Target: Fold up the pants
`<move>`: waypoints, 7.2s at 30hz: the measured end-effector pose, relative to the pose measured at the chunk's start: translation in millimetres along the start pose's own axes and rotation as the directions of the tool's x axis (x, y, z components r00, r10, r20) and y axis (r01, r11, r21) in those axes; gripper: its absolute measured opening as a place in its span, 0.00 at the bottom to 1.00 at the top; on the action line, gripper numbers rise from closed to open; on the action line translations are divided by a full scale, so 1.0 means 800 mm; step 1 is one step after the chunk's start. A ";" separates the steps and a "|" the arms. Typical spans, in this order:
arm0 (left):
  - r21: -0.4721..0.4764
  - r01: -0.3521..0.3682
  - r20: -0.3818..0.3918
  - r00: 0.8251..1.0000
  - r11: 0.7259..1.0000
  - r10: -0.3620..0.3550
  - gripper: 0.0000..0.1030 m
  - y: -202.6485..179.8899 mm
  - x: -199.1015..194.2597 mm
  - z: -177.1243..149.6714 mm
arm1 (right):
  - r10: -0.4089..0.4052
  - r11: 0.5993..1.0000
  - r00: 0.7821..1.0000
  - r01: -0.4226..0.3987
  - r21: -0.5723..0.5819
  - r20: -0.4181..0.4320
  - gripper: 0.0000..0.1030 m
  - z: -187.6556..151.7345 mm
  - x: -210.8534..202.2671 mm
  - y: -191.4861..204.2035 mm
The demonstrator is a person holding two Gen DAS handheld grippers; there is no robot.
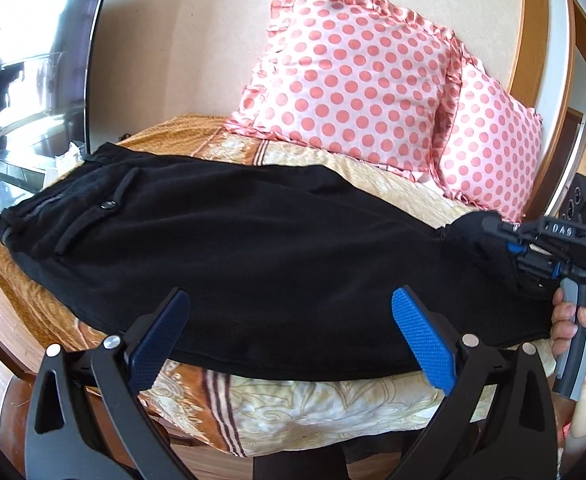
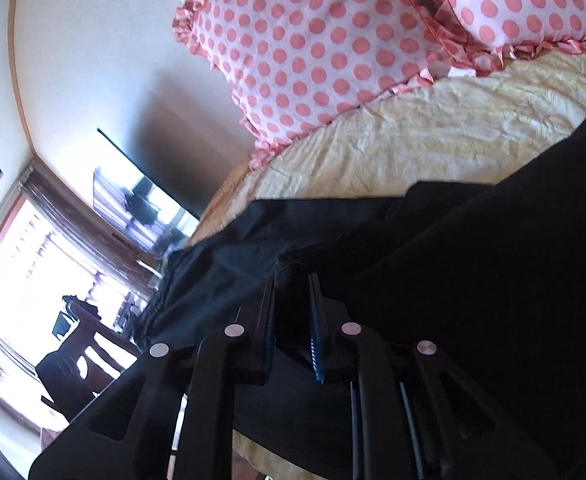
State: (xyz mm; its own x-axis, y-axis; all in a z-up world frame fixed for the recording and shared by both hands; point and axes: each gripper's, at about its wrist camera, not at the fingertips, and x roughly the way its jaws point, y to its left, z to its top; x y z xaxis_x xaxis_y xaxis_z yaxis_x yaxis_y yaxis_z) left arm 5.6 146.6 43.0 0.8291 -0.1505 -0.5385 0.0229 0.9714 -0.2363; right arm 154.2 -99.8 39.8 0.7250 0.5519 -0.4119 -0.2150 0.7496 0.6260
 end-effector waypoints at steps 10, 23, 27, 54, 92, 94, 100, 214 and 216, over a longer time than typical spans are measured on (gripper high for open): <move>-0.068 -0.056 0.026 0.998 0.996 0.058 0.98 0.030 -0.018 0.005 | 0.012 0.990 0.995 -0.027 -0.138 -0.102 0.14 -0.049 0.035 0.036; -0.076 -0.073 0.030 0.997 0.994 0.076 0.98 0.037 -0.025 0.004 | -0.005 0.974 0.977 -0.044 -0.224 -0.212 0.14 -0.087 0.084 0.060; -0.081 -0.075 0.032 0.996 0.994 0.078 0.98 0.040 -0.026 0.005 | 0.010 0.972 0.986 -0.048 -0.231 -0.165 0.14 -0.078 0.072 0.067; -0.191 -0.190 0.046 0.978 0.963 0.202 0.98 0.094 -0.057 -0.002 | -0.251 0.812 0.968 0.211 -0.544 0.000 0.49 -0.104 0.078 0.105; -0.760 0.029 -0.056 0.993 0.649 -0.109 0.51 0.298 0.019 0.036 | -0.272 0.821 0.962 0.230 -0.523 -0.004 0.74 -0.130 0.054 0.081; -0.755 -0.006 -0.073 0.994 0.656 -0.076 0.37 0.296 0.020 0.034 | -0.272 0.821 0.962 0.230 -0.523 -0.004 0.74 -0.130 0.054 0.080; -0.668 -0.082 -0.086 0.996 0.739 0.033 0.14 0.274 0.016 0.043 | -0.269 0.826 0.963 0.233 -0.513 0.005 0.74 -0.130 0.048 0.077; 0.349 0.002 -0.040 0.999 0.937 0.012 0.98 -0.200 0.080 -0.017 | -0.495 0.845 0.868 0.473 -0.250 -0.034 0.04 0.055 -0.068 -0.127; 0.346 0.003 -0.036 0.999 0.938 0.010 0.98 -0.200 0.080 -0.015 | -0.464 0.867 0.886 0.454 -0.204 -0.004 0.04 0.047 -0.090 -0.125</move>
State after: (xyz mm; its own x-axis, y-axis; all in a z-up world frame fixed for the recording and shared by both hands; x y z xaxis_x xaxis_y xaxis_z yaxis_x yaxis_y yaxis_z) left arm 48.1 -20.3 36.4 0.8085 -0.1469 -0.5699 0.2168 0.9746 0.0563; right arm 148.0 -228.1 32.1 0.7395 0.1421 -0.6580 0.0092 0.9752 0.2209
